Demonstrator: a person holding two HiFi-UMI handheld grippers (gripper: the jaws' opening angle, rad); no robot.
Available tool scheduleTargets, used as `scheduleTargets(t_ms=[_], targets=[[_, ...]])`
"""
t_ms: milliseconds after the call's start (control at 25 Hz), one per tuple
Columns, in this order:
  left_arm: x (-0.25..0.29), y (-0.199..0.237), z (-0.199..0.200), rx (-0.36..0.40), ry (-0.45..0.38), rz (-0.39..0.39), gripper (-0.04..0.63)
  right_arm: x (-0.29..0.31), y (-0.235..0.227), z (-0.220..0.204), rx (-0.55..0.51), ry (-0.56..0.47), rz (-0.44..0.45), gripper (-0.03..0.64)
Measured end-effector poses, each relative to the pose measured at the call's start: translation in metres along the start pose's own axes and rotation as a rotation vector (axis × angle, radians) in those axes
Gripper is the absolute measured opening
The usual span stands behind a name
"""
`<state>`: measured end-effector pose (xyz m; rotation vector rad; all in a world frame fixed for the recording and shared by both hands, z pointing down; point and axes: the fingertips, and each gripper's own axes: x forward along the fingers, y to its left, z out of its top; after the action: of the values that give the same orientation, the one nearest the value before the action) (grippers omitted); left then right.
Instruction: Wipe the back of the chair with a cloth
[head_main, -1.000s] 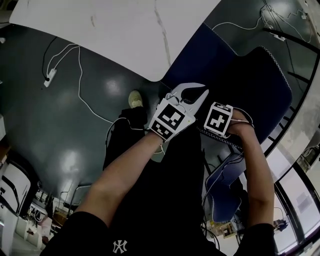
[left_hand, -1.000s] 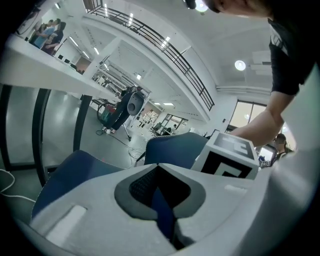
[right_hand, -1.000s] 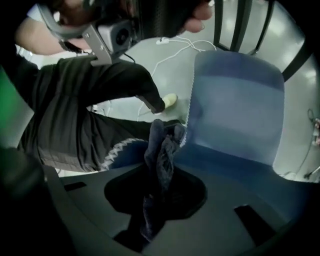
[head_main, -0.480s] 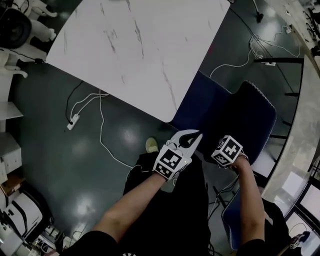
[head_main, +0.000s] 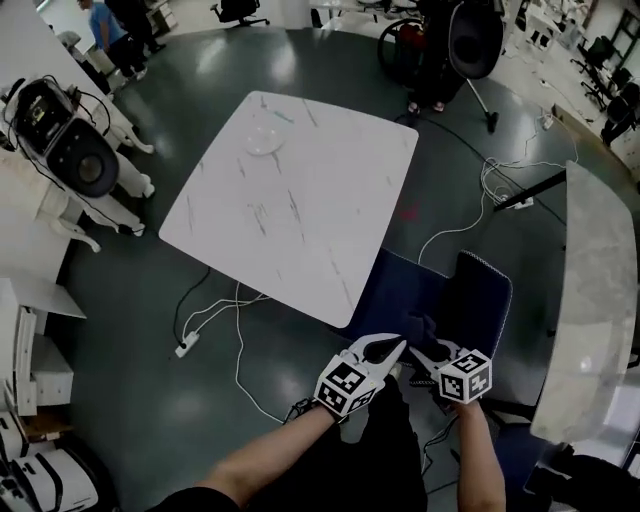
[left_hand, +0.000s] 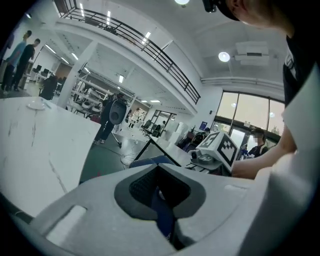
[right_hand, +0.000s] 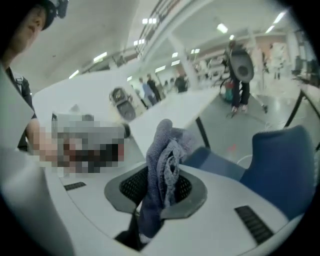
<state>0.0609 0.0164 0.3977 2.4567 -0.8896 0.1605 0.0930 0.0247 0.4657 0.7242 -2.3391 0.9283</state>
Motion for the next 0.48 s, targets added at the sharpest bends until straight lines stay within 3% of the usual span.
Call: scheduleTargets(t_ms=[200,480], targets=[[-0.016,-0.023,0.053,0.018,-0.027,-0.003,0.008,-0.053,0.024,0.062,0.033,-0.257,-0.087,0.083],[-0.036,-0.044,0.123,0.120,-0.081,0.004,0.008,-0.106,0.057,0.133,-0.050,-0.456,-0.160,0.083]])
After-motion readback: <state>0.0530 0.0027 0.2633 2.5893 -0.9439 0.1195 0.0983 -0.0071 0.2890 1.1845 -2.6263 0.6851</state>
